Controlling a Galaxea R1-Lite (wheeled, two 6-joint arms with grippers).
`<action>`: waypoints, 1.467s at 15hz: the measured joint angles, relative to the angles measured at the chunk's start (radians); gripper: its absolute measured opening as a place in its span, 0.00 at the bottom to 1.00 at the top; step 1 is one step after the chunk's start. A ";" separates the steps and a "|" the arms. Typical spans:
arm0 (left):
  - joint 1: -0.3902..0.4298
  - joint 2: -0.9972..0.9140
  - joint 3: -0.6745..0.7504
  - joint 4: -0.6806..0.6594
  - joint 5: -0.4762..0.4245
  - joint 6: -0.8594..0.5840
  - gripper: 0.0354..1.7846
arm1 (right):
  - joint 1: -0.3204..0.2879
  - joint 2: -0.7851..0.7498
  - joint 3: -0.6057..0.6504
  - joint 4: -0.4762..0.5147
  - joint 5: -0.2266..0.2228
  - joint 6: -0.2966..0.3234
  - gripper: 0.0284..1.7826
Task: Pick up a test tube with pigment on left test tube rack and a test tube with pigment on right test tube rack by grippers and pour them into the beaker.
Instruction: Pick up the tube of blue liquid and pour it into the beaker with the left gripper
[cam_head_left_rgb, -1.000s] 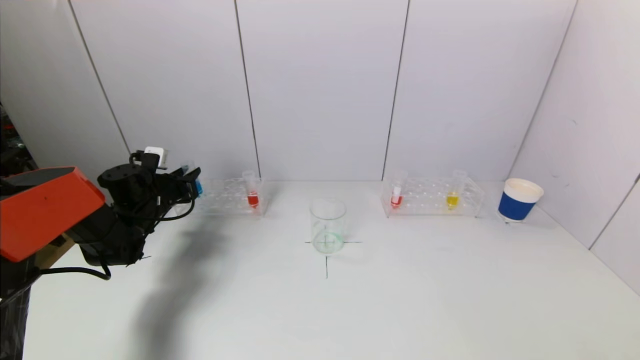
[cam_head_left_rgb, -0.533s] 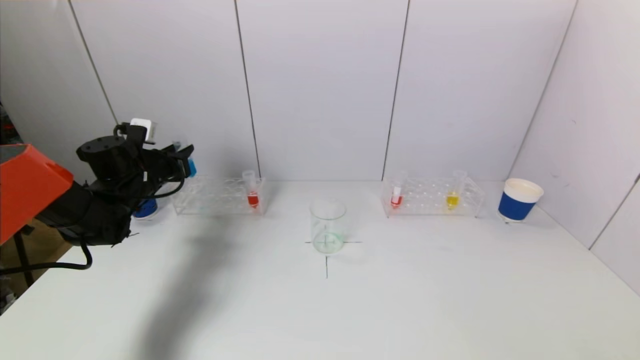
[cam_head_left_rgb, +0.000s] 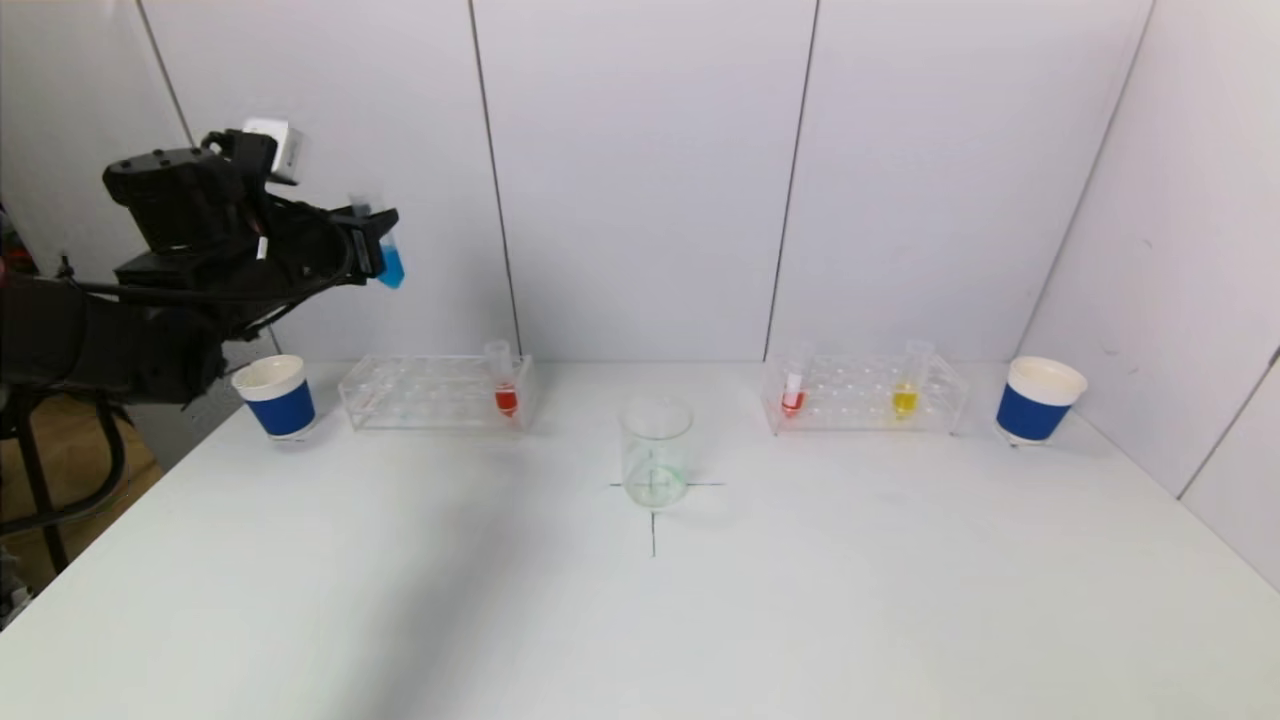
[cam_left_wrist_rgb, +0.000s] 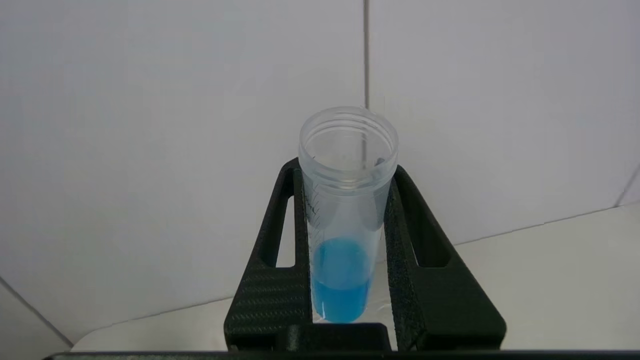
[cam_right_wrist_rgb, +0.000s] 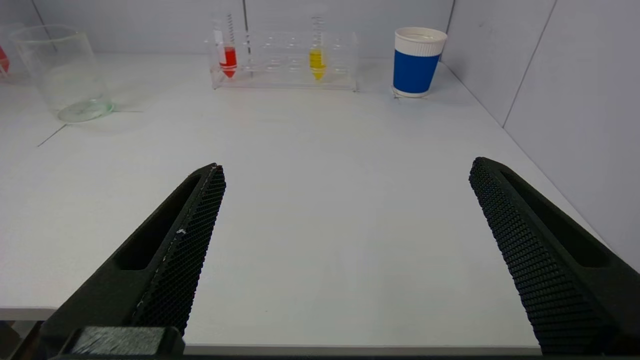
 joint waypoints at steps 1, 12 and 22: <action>-0.016 -0.020 -0.036 0.057 -0.003 0.000 0.23 | 0.000 0.000 0.000 0.000 0.000 0.000 1.00; -0.204 -0.015 -0.246 0.269 -0.201 0.134 0.23 | 0.000 0.000 0.000 0.000 0.000 0.000 1.00; -0.243 0.130 -0.239 0.263 -0.472 0.474 0.23 | 0.000 0.000 0.000 0.000 0.000 0.000 1.00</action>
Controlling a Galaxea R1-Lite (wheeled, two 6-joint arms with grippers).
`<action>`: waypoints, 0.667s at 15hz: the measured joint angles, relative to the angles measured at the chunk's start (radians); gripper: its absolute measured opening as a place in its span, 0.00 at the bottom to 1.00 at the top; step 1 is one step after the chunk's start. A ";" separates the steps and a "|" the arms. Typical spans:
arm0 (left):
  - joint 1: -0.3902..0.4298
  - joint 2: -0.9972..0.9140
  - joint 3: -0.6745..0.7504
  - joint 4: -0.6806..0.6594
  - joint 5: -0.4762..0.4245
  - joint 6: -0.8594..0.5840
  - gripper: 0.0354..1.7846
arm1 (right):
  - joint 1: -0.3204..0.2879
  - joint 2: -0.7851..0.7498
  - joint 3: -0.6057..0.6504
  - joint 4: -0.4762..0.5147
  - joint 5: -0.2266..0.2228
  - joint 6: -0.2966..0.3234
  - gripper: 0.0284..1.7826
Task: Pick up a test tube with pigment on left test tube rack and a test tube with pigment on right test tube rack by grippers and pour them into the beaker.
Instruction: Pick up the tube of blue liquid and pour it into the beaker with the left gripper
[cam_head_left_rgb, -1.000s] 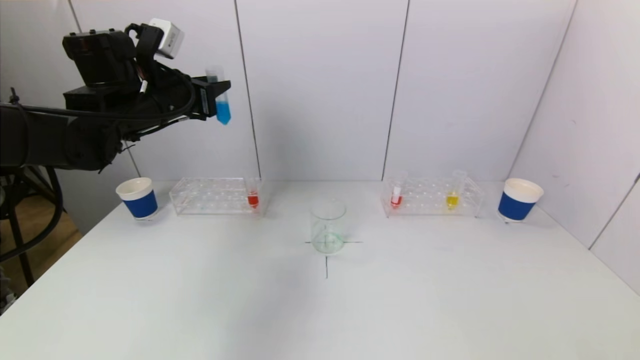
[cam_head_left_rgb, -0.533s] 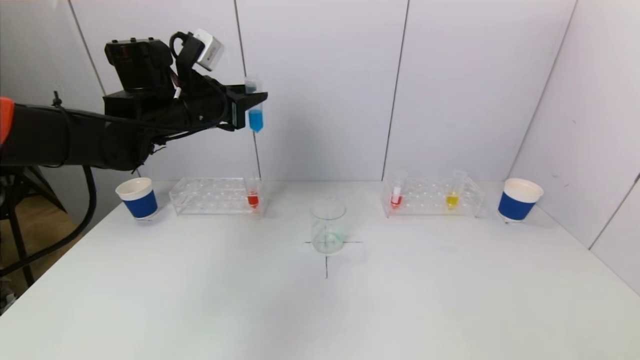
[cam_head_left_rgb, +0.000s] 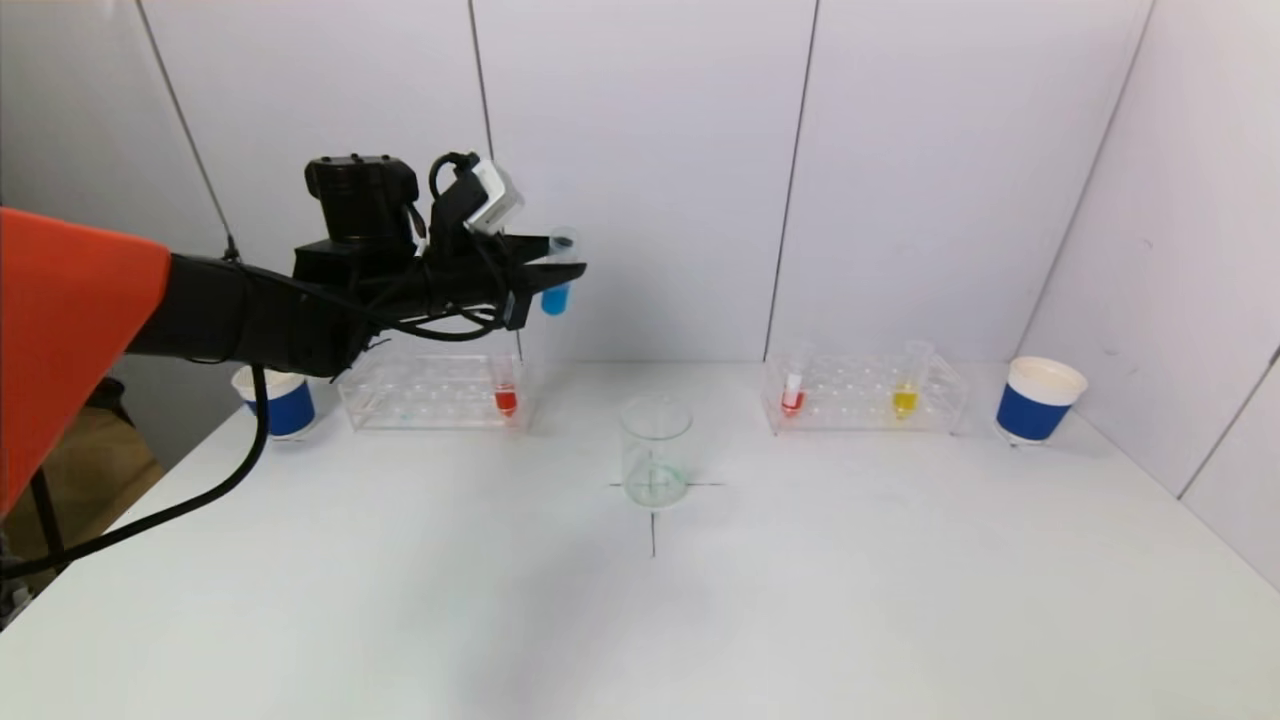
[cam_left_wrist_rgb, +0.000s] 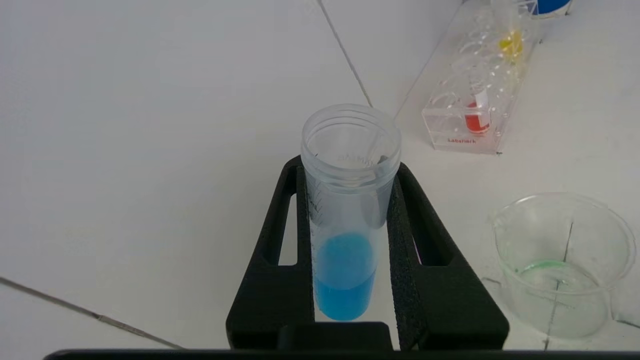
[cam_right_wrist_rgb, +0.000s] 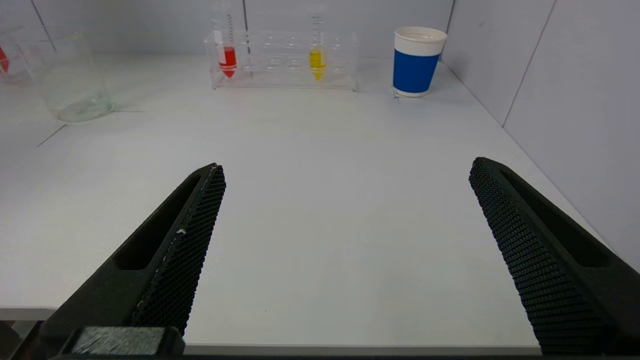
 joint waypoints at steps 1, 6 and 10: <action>-0.003 0.017 0.000 -0.001 -0.020 0.026 0.23 | 0.000 0.000 0.000 0.000 0.000 0.000 1.00; -0.040 0.088 -0.003 -0.034 -0.092 0.191 0.23 | 0.000 0.000 0.000 0.000 0.000 0.000 1.00; -0.075 0.119 0.001 -0.039 -0.119 0.296 0.23 | 0.000 0.000 0.000 0.000 0.000 0.000 1.00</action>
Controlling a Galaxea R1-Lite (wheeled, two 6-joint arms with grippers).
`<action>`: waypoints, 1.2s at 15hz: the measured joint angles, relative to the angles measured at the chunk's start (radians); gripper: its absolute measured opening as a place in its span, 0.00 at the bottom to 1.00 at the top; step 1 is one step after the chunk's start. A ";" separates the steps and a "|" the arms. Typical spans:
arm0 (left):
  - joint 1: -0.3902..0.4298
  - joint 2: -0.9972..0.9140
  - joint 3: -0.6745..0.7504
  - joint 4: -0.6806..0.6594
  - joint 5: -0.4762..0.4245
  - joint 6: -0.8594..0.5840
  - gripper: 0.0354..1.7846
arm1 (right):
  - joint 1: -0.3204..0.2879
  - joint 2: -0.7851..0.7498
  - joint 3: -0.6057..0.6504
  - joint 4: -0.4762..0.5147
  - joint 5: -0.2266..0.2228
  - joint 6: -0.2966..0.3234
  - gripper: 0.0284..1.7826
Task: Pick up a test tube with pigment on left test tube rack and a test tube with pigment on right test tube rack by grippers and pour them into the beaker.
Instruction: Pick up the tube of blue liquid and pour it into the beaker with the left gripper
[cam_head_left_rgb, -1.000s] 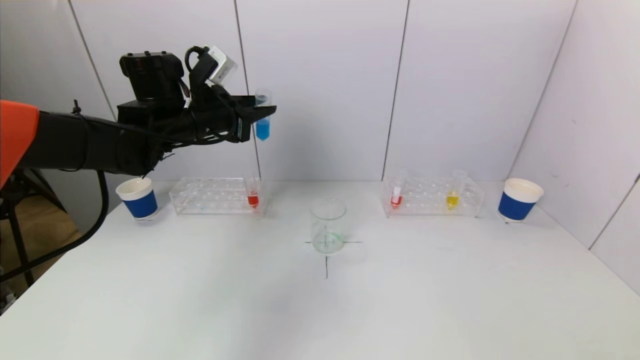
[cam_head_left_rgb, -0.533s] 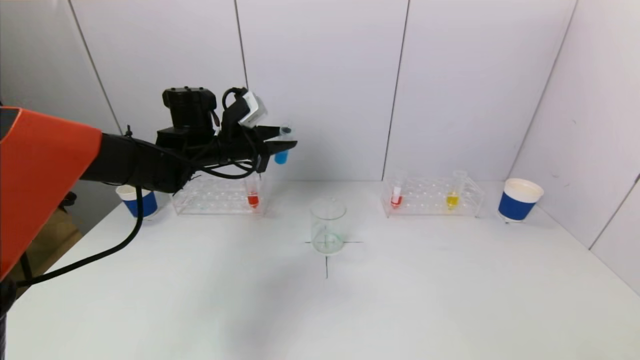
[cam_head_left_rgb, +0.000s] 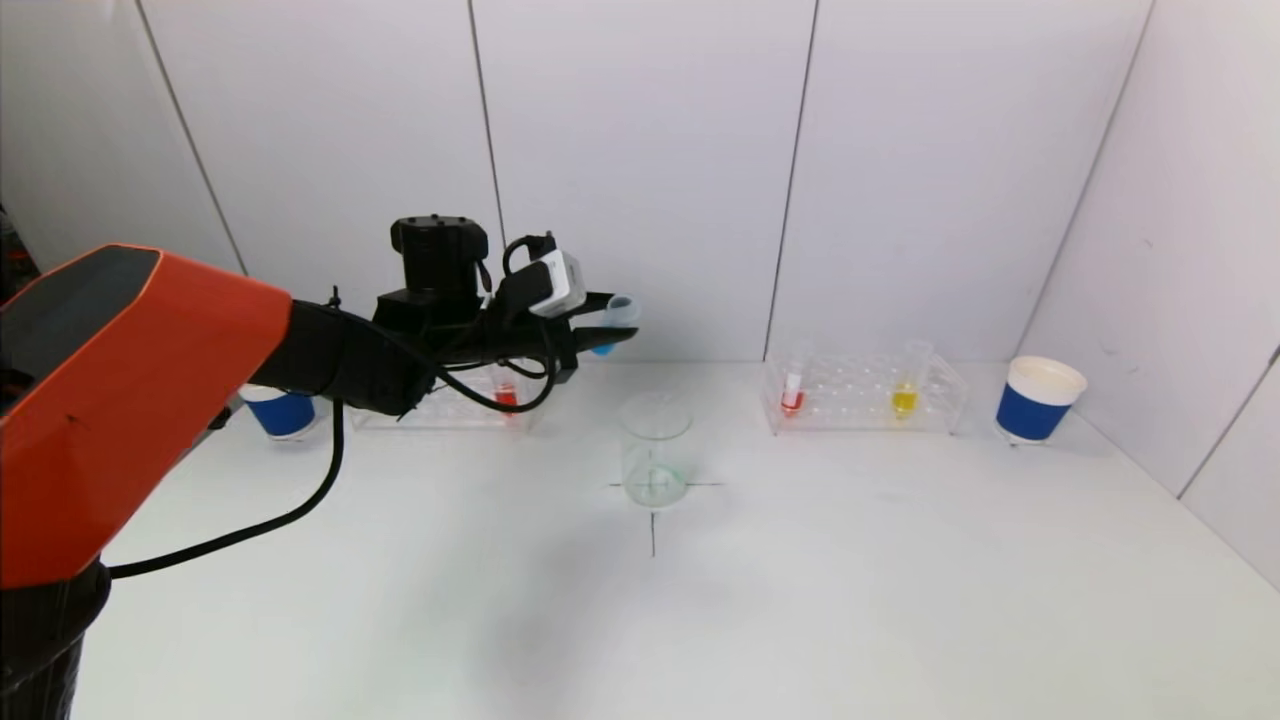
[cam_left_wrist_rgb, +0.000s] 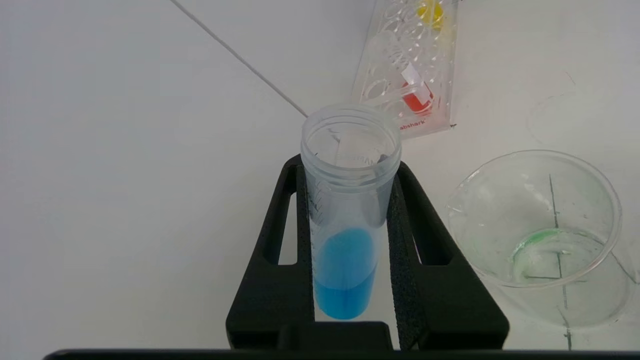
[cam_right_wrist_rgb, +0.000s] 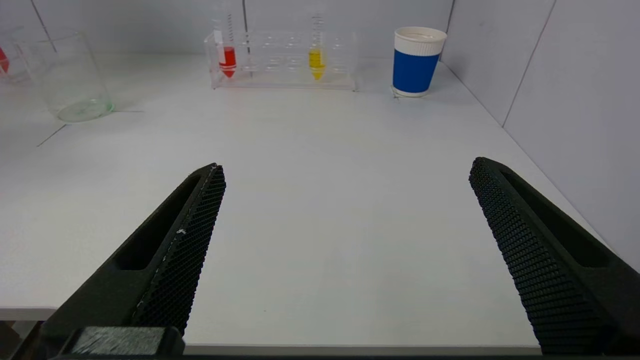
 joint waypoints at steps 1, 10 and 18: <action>-0.002 0.009 0.001 0.000 -0.001 0.029 0.23 | 0.000 0.000 0.000 0.000 0.000 0.000 1.00; -0.067 0.037 0.058 -0.243 -0.083 0.148 0.23 | 0.000 0.000 0.000 0.000 0.000 0.000 1.00; -0.078 0.105 0.081 -0.405 -0.097 0.222 0.23 | 0.000 0.000 0.000 0.000 0.000 0.000 1.00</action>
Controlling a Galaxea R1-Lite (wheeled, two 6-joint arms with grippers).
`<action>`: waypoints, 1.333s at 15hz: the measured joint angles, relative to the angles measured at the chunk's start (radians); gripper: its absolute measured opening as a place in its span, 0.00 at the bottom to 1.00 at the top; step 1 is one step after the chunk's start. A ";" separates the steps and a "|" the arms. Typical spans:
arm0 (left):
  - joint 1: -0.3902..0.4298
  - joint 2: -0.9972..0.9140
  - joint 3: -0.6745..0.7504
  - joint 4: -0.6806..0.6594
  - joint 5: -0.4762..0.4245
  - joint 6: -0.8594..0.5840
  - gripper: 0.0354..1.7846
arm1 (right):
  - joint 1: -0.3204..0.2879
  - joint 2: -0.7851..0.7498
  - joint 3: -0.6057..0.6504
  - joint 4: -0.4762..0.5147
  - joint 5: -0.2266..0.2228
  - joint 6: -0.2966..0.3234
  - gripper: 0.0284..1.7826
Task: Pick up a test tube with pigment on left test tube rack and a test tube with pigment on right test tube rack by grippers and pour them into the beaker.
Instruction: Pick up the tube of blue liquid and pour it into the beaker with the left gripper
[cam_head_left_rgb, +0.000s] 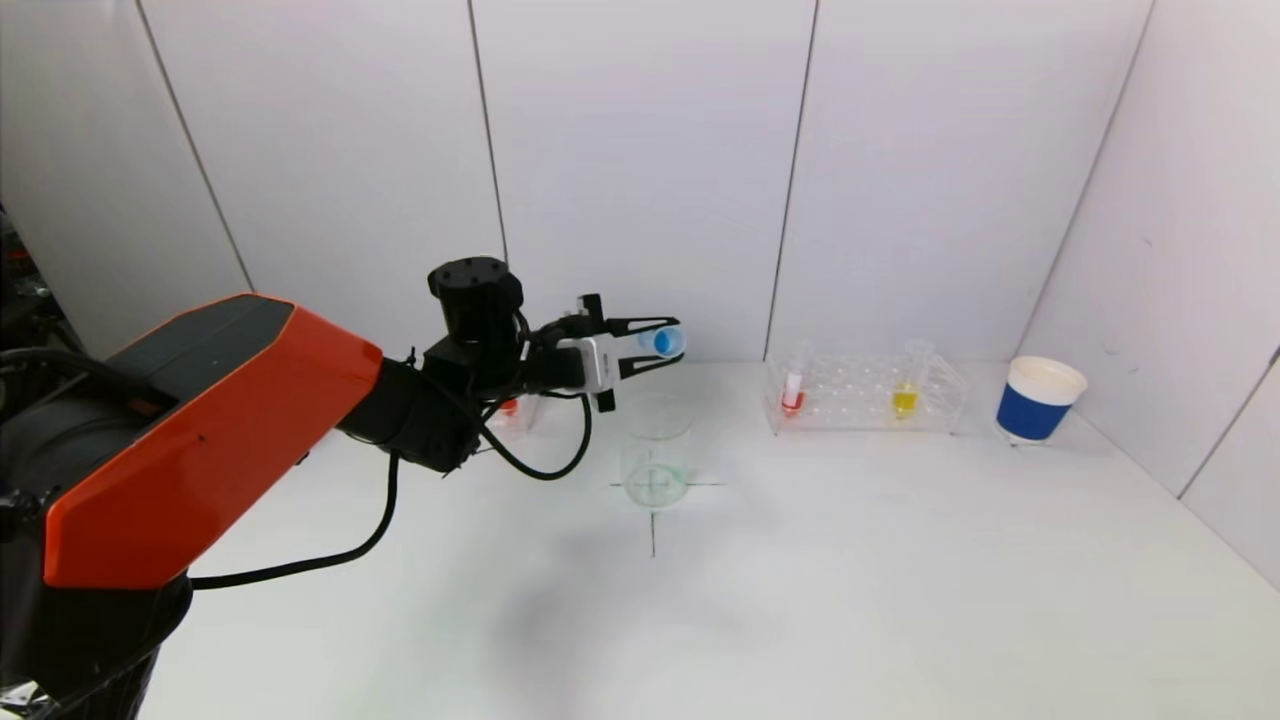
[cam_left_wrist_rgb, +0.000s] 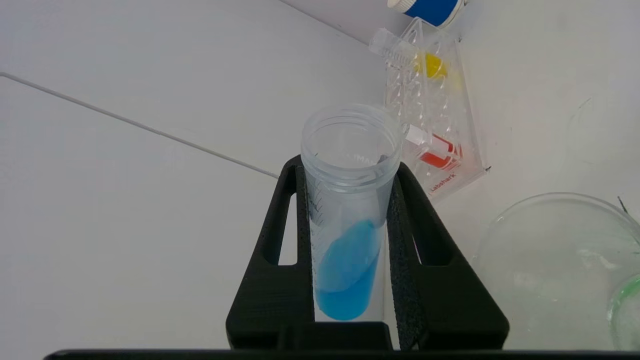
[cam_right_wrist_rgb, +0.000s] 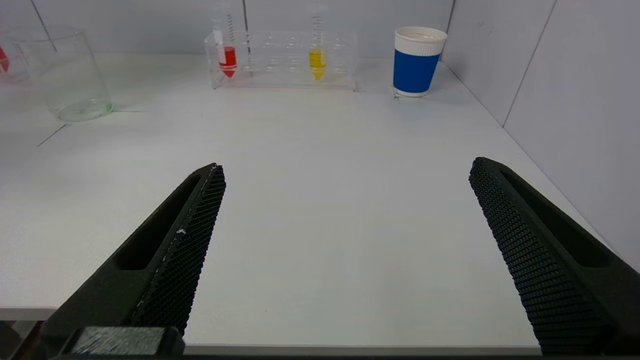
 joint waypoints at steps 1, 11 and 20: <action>0.000 0.005 0.000 0.000 -0.016 0.027 0.23 | 0.000 0.000 0.000 0.000 -0.001 0.000 1.00; 0.011 0.054 0.011 -0.110 -0.059 0.142 0.23 | 0.000 0.000 0.000 0.000 0.000 0.000 1.00; 0.056 0.098 0.008 -0.177 -0.094 0.231 0.23 | 0.000 0.000 0.000 0.000 -0.001 0.000 1.00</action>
